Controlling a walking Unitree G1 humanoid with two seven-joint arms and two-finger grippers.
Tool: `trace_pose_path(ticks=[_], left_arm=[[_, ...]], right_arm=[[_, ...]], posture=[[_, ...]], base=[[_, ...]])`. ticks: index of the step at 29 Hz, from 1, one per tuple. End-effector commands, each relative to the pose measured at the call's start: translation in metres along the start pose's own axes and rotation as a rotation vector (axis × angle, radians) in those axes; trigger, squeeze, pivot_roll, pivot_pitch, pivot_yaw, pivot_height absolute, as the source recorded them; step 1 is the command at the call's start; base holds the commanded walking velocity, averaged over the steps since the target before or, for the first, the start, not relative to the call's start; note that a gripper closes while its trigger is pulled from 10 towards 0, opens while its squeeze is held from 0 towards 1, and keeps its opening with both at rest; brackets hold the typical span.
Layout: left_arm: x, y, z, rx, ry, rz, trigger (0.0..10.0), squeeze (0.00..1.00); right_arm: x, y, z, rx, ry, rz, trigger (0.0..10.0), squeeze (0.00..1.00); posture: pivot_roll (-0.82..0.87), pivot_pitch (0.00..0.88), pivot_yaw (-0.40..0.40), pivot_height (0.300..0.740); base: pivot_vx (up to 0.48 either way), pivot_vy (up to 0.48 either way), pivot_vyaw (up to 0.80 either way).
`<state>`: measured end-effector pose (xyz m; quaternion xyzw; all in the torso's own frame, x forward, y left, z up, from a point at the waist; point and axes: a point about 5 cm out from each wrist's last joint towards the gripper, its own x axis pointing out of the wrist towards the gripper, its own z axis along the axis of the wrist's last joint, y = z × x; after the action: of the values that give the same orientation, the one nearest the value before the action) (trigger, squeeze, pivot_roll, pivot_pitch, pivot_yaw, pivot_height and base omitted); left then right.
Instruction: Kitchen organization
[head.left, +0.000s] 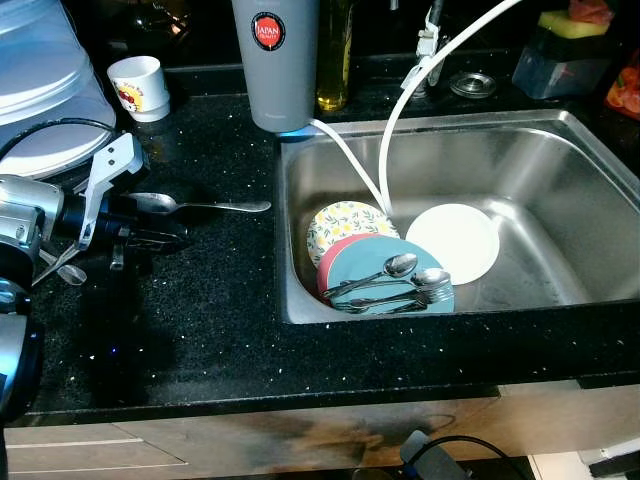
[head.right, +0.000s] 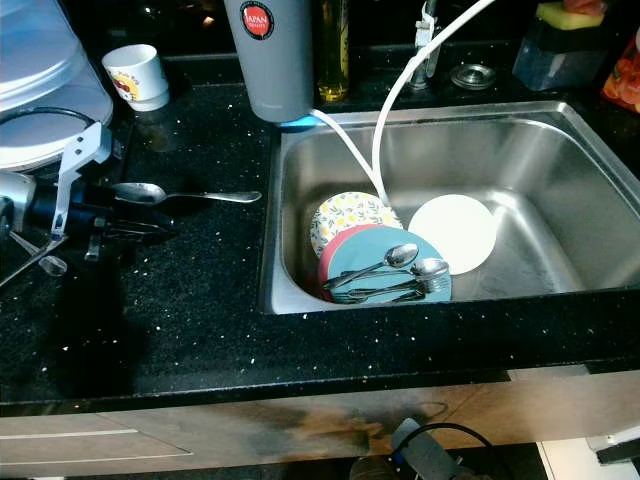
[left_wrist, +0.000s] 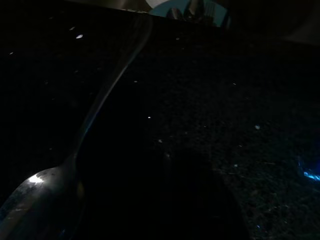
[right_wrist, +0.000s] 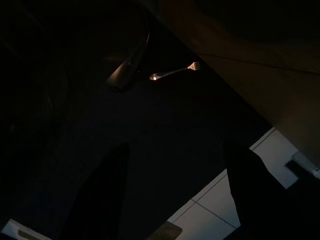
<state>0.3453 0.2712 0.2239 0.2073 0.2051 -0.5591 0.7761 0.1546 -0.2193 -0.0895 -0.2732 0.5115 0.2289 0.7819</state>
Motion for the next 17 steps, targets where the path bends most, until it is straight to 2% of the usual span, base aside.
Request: trace_pose_path(ticks=[1, 3, 6, 9, 10, 12, 13, 14, 15, 16, 17], left_arm=[[0.010, -0.009, -0.023, -0.052, 0.114, -0.079, 0.0, 0.00], [0.010, -0.008, -0.019, -0.032, 0.106, -0.075, 0.0, 0.00], [0.008, 0.001, -0.002, 0.020, 0.041, 0.004, 0.0, 0.00], [0.000, 0.013, 0.030, 0.069, -0.106, 0.119, 0.0, 0.00], [0.000, 0.013, 0.030, 0.069, -0.106, 0.119, 0.0, 0.00], [-0.009, 0.023, 0.055, 0.095, -0.210, 0.249, 0.0, 0.00], [-0.009, 0.023, 0.055, 0.095, -0.210, 0.249, 0.0, 0.00], [-0.015, 0.031, 0.065, 0.107, -0.229, 0.400, 10.0, 0.00], [-0.015, 0.031, 0.065, 0.107, -0.229, 0.400, 10.0, 0.00], [-0.016, 0.035, 0.065, 0.079, -0.227, 0.456, 10.0, 0.00], [-0.015, 0.034, 0.061, 0.059, -0.219, 0.441, 10.0, 0.90]], right_arm=[[0.001, 0.004, -0.001, 0.021, 0.000, 0.004, 10.0, 0.00], [0.001, 0.004, -0.001, 0.022, -0.001, 0.004, 10.0, 0.00], [0.001, 0.003, 0.000, 0.023, -0.001, 0.002, 10.0, 0.00], [0.001, 0.003, 0.000, 0.023, -0.001, 0.002, 10.0, 0.00], [0.001, 0.003, 0.000, 0.023, -0.001, 0.002, 10.0, 0.00], [0.001, 0.003, 0.000, 0.022, 0.000, 0.001, 10.0, 0.00], [0.001, 0.003, 0.000, 0.022, 0.000, 0.001, 10.0, 0.00], [0.001, 0.003, -0.001, 0.021, 0.001, 0.001, 10.0, 0.00], [0.001, 0.003, -0.001, 0.021, 0.001, 0.001, 10.0, 0.00], [0.000, 0.003, -0.001, 0.019, 0.002, 0.001, 10.0, 0.00], [0.000, 0.003, -0.001, 0.017, 0.003, 0.001, 10.0, 0.00]], posture=[[-0.06, 0.095, 0.054, 0.740], [-0.06, 0.094, 0.054, 0.740], [-0.06, 0.094, 0.054, 0.740], [-0.06, 0.096, 0.056, 0.740], [-0.06, 0.096, 0.056, 0.740], [-0.06, 0.100, 0.054, 0.740], [-0.06, 0.100, 0.054, 0.740], [-0.06, 0.101, 0.053, 0.740], [-0.06, 0.101, 0.053, 0.740], [-0.05, 0.105, 0.053, 0.740], [-0.06, 0.109, 0.056, 0.740]], base=[[0.000, 0.000, 0.00], [0.000, 0.000, 0.00], [0.000, 0.000, 0.00], [0.000, 0.000, 0.00], [0.000, 0.000, 0.00], [0.000, 0.000, 0.00], [0.000, 0.000, 0.00], [0.000, 0.000, 0.00], [0.000, 0.000, 0.00], [0.000, 0.000, 0.00], [0.000, 0.000, 0.00]])
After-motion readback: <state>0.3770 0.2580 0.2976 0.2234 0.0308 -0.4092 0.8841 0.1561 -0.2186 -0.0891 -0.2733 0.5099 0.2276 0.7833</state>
